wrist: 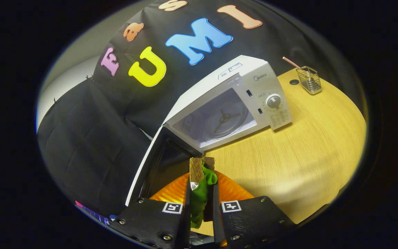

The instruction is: Open the microwave, put the food inside, and close the microwave door.

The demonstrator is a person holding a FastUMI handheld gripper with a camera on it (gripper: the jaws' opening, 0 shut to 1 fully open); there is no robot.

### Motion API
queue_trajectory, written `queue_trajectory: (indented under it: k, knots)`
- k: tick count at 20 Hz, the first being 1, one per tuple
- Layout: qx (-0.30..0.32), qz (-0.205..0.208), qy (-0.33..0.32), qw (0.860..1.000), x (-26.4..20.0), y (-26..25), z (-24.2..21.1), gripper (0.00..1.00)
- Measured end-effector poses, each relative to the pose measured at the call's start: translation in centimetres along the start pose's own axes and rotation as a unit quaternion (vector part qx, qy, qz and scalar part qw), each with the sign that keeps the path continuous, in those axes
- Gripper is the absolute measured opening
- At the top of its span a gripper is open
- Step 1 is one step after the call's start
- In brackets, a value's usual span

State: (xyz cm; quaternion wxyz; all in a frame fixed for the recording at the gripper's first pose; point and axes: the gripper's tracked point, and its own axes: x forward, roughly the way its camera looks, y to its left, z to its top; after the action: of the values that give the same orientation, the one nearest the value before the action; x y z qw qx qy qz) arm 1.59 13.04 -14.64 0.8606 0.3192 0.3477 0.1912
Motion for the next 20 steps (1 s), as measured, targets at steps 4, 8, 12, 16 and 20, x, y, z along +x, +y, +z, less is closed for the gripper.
queue_trajectory:
  k: [4, 8, 12, 16, 20]
  knots:
    - [0.015, 0.007, -0.033, 0.999, 2.9, 1.7, 1.5, 0.26]
    - [0.033, 0.000, -0.063, 0.997, 6.4, 1.5, 2.6, 0.26]
    - [0.042, -0.018, -0.099, 0.994, 9.6, 0.6, 4.2, 0.26]
    - [0.063, -0.025, -0.132, 0.989, 13.0, -0.1, 5.5, 0.26]
    - [0.082, -0.030, -0.171, 0.981, 16.2, -0.6, 7.3, 0.26]
